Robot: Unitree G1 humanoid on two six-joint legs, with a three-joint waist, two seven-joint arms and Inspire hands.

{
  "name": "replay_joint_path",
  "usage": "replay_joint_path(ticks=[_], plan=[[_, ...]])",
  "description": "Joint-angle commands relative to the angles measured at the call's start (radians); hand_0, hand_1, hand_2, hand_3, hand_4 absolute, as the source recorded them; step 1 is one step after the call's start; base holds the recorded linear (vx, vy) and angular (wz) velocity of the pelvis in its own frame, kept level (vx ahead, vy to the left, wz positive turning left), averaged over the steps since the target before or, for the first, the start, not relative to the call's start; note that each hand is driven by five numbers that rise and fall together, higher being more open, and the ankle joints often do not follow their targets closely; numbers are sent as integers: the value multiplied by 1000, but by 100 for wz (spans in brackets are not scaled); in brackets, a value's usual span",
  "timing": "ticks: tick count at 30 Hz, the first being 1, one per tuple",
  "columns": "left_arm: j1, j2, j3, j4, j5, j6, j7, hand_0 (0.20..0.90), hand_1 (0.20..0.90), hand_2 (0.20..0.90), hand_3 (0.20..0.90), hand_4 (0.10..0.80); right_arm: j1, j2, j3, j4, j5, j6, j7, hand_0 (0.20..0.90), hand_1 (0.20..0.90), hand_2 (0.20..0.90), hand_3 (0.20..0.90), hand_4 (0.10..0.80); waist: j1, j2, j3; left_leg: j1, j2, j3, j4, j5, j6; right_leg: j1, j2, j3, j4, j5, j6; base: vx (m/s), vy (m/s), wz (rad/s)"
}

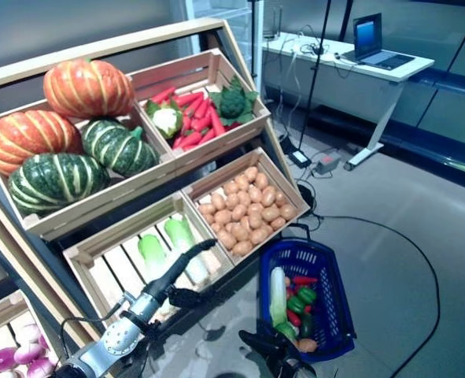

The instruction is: Put vegetables into the basket

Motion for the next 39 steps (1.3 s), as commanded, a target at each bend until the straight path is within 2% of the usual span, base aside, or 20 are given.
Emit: replay_joint_path(ticks=[1, 2, 4, 6, 9, 11, 12, 13, 15, 17, 22, 24, 27, 33, 39], plan=[[-113, 48, 100, -90, 33, -20, 175, 900, 900, 900, 900, 800, -20, 48, -9, -10, 45, -62, -11, 900, 900, 900, 900, 800, 30, -23, 7, 45, 8, 14, 5, -85, -10, -32, -24, 26, -15, 67, -57, 83, -24, 9], [-106, 48, 129, -92, 33, 21, 203, 900, 900, 900, 900, 800, -5, 55, -13, -13, 63, -80, -6, 900, 900, 900, 900, 800, 29, -25, 6, 43, 6, 13, 5, -84, -10, -35, -24, 26, -15, 69, -57, 76, -25, 6], [-101, 48, 137, -90, 34, 28, 208, 900, 900, 900, 900, 800, 0, 57, -15, -16, 72, -83, -6, 900, 900, 900, 900, 800, 28, -26, 6, 43, 5, 15, 5, -84, -10, -36, -23, 26, -15, 70, -56, 71, -15, 1], [-77, 43, 178, -96, -6, 72, 210, 900, 900, 900, 900, 800, 21, 65, -28, -58, 161, -106, 16, 900, 900, 900, 900, 800, 23, -31, 7, 41, 2, 28, 5, -84, -9, -42, -21, 25, -15, 75, -56, 95, 7, -2], [-62, 32, 212, -106, -36, 104, 231, 900, 900, 900, 900, 800, 62, 67, -25, -199, 173, -146, 8, 900, 900, 900, 900, 800, 10, -26, 30, 39, -2, 27, 5, -87, -7, -60, -25, 37, 18, 60, -51, 57, 36, -4], [-100, 23, 202, -86, -54, 124, 263, 900, 900, 900, 900, 800, 58, 50, 7, -289, 140, -180, -13, 900, 900, 900, 900, 800, 5, -24, 69, -16, 2, 16, 53, -80, -10, -123, -41, 47, 85, 42, -60, -217, 38, -5], [-171, 6, 167, -43, -30, 132, 354, 900, 900, 900, 900, 800, 14, 19, 37, -377, 133, -185, -30, 900, 900, 900, 900, 800, -3, -23, 118, -106, 10, -2, 141, -87, -17, -200, -55, 61, 153, 27, -71, -307, 37, -6], [-177, 4, 165, -39, -27, 132, 360, 900, 900, 900, 900, 800, 10, 17, 39, -381, 134, -186, -28, 900, 900, 900, 900, 800, -3, -22, 120, -114, 11, -3, 147, -89, -18, -207, -56, 62, 159, 25, -71, -373, 12, -8], [-261, -1, 137, -25, -9, 154, 460, 900, 900, 900, 900, 800, -69, -19, 68, -438, 177, -205, 11, 900, 900, 900, 900, 800, -6, -28, 185, -217, 27, -3, 262, -118, -23, -299, -75, 75, 243, 3, -79, -325, 7, -6], [-340, -5, 124, -1, -21, 185, 541, 900, 900, 900, 900, 800, -140, -32, 110, -533, 175, -218, -18, 900, 900, 900, 900, 800, -17, -43, 248, -368, 46, -7, 427, -162, -24, -457, -103, 114, 395, -27, -82, -381, 26, -9], [-441, -22, 134, 17, -20, 223, 658, 900, 900, 900, 900, 800, -209, -40, 134, -619, 225, -214, -44, 900, 900, 900, 900, 800, -40, -71, 287, -550, 71, -20, 636, -247, 3, -664, -138, 179, 614, -88, -90, -233, 50, -8], [-499, -22, 147, 49, -38, 229, 690, 900, 900, 900, 900, 800, -217, -42, 139, -652, 208, -223, -39, 900, 900, 900, 900, 800, -60, -77, 300, -640, 105, -25, 785, -320, 11, -767, -151, 220, 789, -152, -102, -171, 79, -4], [-552, -31, 159, 112, -79, 213, 722, 900, 900, 900, 900, 800, -215, -43, 145, -659, 193, -225, -63, 900, 900, 900, 900, 800, -81, -77, 302, -717, 132, -38, 919, -382, 7, -849, -163, 258, 930, -208, -110, -66, 57, -1], [-557, -61, 171, 119, -46, 192, 826, 900, 900, 900, 900, 800, -192, -49, 142, -668, 224, -223, -11, 900, 900, 900, 900, 800, -85, -73, 298, -824, 137, -78, 1076, -454, 5, -968, -180, 293, 1085, -265, -113, -15, 6, 4], [-552, -96, 204, 137, -24, 194, 1007, 900, 900, 900, 900, 800, -202, -50, 137, -665, 216, -230, -42, 900, 900, 900, 900, 800, -83, -77, 289, -888, 132, -97, 1145, -476, 5, -1036, -176, 301, 1148, -282, -111, 0, 0, 0]])
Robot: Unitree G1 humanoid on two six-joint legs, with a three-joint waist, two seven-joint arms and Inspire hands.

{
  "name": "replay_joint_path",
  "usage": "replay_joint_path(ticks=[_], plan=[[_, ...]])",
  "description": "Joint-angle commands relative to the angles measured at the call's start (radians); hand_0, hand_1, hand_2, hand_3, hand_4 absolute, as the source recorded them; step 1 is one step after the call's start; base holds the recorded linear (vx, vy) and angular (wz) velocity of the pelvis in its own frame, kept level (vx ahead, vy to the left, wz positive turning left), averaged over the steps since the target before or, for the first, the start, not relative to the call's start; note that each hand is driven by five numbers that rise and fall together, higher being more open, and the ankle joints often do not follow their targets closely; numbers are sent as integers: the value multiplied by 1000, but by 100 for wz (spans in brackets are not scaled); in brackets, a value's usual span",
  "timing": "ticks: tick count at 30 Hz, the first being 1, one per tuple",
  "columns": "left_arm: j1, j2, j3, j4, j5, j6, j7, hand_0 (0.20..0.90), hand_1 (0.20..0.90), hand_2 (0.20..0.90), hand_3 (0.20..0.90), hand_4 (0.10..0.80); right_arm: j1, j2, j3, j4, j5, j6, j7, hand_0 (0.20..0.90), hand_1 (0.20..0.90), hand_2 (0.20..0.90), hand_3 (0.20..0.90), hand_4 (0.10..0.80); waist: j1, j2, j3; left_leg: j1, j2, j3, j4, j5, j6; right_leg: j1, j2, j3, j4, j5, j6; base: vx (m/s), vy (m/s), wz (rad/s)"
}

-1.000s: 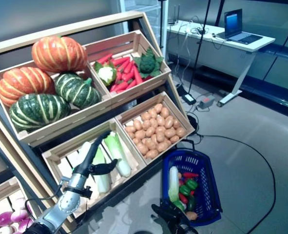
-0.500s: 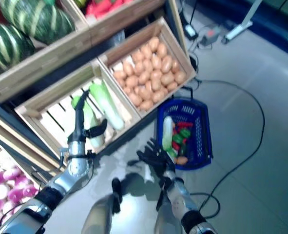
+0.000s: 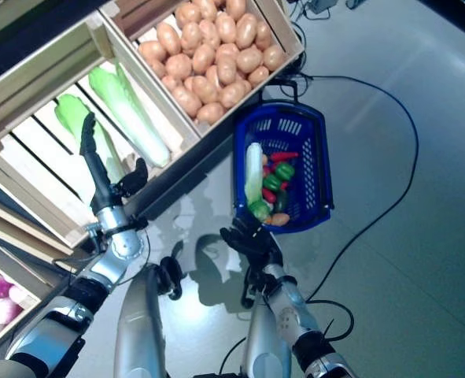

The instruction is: Put vegetables into the basket

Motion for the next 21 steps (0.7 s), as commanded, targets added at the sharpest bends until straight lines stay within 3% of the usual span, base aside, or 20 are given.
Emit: replay_joint_path(ticks=[1, 10, 13, 18, 21], plan=[[-48, -14, 46, -31, 69, -68, 248, 900, 900, 900, 900, 800, 15, 18, 14, -110, 47, -91, 17, 900, 900, 900, 900, 800, 2, 24, -84, 47, 12, -20, 88, -204, -16, -15, -5, 79, -70, 100, 13, 0, 0, 0], [-86, -8, 68, -1, 200, -51, 490, 900, 900, 900, 900, 800, 11, 6, 18, -79, 36, -70, 7, 900, 900, 900, 900, 800, 4, 17, -96, 6, 9, -28, 112, -206, -18, -54, 5, 80, -48, 96, 16, 0, 0, 0], [-87, -7, 86, 1, 254, -67, 510, 900, 900, 900, 900, 800, 15, 8, 12, -57, 38, -70, 25, 900, 900, 900, 900, 800, 6, 16, -100, 3, 10, -29, 115, -208, -19, -55, 6, 79, -50, 95, 17, 0, 0, 0], [-88, -30, 93, 52, 168, -89, 508, 900, 900, 900, 900, 800, 8, 16, 13, -32, 14, -66, 34, 900, 900, 900, 900, 800, 7, 14, -103, 0, 9, -30, 114, -206, -21, -62, 9, 82, -49, 99, 20, 0, 0, 0], [-93, -37, 109, 85, 38, -99, 432, 900, 900, 900, 900, 800, -8, 18, 16, -27, -14, -97, 10, 900, 900, 900, 900, 800, 5, 13, -102, -6, 10, -30, 115, -204, -22, -68, 13, 83, -49, 100, 22, 0, 0, 0]])
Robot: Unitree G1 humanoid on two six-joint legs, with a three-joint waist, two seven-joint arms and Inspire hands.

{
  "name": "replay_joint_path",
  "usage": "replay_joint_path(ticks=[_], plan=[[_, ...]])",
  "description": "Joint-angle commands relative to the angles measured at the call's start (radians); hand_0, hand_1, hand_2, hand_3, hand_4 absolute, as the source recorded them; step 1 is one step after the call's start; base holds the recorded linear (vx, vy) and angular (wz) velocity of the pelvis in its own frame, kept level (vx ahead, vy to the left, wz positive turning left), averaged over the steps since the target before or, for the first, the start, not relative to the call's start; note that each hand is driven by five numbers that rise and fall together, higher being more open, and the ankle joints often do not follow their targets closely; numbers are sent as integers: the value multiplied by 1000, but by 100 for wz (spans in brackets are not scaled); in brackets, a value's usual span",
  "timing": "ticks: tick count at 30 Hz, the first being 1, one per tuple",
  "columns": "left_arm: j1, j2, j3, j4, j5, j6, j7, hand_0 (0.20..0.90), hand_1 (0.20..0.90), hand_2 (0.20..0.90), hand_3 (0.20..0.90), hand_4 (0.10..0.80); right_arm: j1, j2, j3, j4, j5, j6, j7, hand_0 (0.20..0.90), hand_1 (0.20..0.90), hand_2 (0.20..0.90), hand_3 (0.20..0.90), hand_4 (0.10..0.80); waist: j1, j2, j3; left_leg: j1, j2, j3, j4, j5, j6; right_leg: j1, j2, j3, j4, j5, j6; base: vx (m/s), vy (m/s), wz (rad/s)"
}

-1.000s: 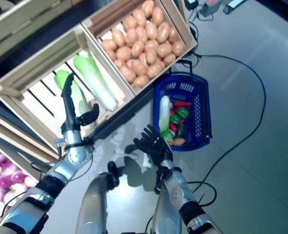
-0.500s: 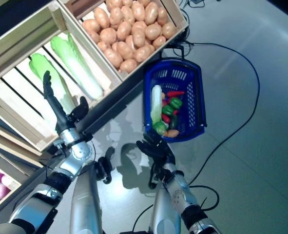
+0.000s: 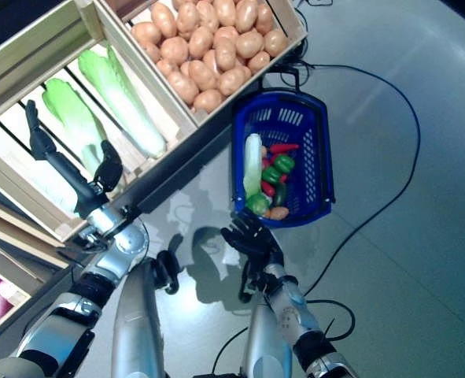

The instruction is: Put vegetables into the basket

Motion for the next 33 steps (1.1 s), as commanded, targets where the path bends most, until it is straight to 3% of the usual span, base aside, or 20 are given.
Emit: replay_joint_path(ticks=[1, 5, 13, 17, 25, 33], plan=[[-62, -2, 30, 43, -102, -79, 82, 900, 900, 900, 900, 800, -8, 17, 21, -46, -34, -110, -6, 900, 900, 900, 900, 800, 3, 29, -88, 50, 9, -18, 83, -198, -25, -16, 13, 82, -76, 104, 23, 0, 0, 0], [-91, 30, 35, 58, -185, -63, -13, 900, 900, 900, 900, 800, -18, 2, 27, -68, -51, -105, -53, 900, 900, 900, 900, 800, -4, 28, -89, 54, 12, -14, 65, -189, -22, -15, 20, 86, -92, 113, 26, 0, 0, 0], [-172, 82, 46, 109, -507, -2, -327, 900, 900, 900, 900, 800, -48, -8, 25, -62, -65, -77, -107, 900, 900, 900, 900, 800, -20, 35, -84, 89, 19, 2, 10, -168, -17, 16, 24, 86, -137, 129, 28, -9, -3, -4], [-212, 109, 23, 105, -514, 22, -452, 900, 900, 900, 900, 800, -67, -16, 26, -64, -71, -70, -132, 900, 900, 900, 900, 800, -25, 37, -77, 108, 22, 5, -13, -160, -17, 33, 26, 83, -155, 132, 26, -8, -12, -2], [-344, 213, -51, 158, -582, 169, -629, 900, 900, 900, 900, 800, -105, -47, 31, -5, -48, -66, -126, 900, 900, 900, 900, 800, -41, 45, -66, 119, 32, 16, -31, -148, -13, 45, 35, 82, -171, 136, 22, -6, -12, -3], [-426, 249, -83, 324, -812, 313, -728, 900, 900, 900, 900, 800, -134, -66, 38, 33, -21, -78, -129, 900, 900, 900, 900, 800, -63, 45, -50, 121, 43, 27, -35, -142, -13, 48, 38, 82, -179, 136, 16, -4, -5, -3]])
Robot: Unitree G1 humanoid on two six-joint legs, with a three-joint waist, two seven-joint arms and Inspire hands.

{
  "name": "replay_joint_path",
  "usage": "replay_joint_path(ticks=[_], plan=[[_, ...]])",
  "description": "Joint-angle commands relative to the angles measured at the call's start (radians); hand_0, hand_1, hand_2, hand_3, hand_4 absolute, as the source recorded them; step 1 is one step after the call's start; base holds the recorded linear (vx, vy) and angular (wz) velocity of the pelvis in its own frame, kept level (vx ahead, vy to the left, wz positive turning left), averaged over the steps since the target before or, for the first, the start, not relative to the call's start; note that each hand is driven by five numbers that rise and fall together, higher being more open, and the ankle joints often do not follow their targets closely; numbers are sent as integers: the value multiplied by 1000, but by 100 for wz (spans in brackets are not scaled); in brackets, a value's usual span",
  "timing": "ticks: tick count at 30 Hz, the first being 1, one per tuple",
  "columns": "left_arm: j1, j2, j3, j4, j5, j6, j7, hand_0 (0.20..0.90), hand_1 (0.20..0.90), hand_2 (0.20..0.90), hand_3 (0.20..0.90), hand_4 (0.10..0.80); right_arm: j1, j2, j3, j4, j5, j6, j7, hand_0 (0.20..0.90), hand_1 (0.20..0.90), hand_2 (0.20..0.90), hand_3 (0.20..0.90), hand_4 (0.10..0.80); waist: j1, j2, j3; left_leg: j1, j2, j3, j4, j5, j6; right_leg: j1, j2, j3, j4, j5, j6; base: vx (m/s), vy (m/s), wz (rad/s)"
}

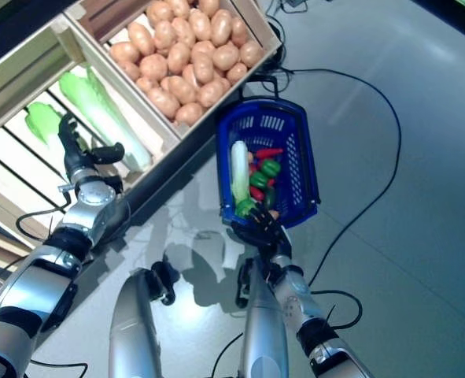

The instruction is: Put vegetables into the basket

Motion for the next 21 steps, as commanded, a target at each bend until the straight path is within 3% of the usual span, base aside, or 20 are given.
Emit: replay_joint_path(ticks=[1, 8, 11, 17, 21], plan=[[-97, 78, 7, 44, -91, 18, -8, 900, 900, 900, 900, 800, -44, -19, 31, -42, -1, -72, -9, 900, 900, 900, 900, 800, -14, 33, -11, 88, 13, -10, -3, -132, -5, 53, 1, 54, -150, 129, 18, 0, 0, 0], [-116, 75, 37, 148, -120, -2, 169, 900, 900, 900, 900, 800, -70, -16, 29, -13, 32, -99, -26, 900, 900, 900, 900, 800, -10, 26, 1, 87, 16, -14, -14, -125, -9, 57, 1, 45, -165, 130, 15, -19, -37, -2], [-113, 75, 53, 148, -35, -45, 245, 900, 900, 900, 900, 800, -79, -18, 30, 9, 50, -105, -20, 900, 900, 900, 900, 800, -3, 25, 6, 87, 15, -16, -17, -124, -11, 59, 0, 42, -168, 129, 12, -10, -37, -2], [-92, 53, 24, 91, -2, 9, 176, 900, 900, 900, 900, 800, -79, -7, 36, 15, 66, -122, -21, 900, 900, 900, 900, 800, 13, 24, 13, 77, 8, -22, -12, -127, -10, 51, -1, 38, -165, 129, 11, -2, -31, 1], [-93, 47, 10, 106, -9, 37, 214, 900, 900, 900, 900, 800, -102, -4, 41, 22, 73, -119, -34, 900, 900, 900, 900, 800, 16, 23, 23, 61, 9, -24, 3, -131, -8, 36, -2, 38, -152, 128, 10, 0, 0, 0]])
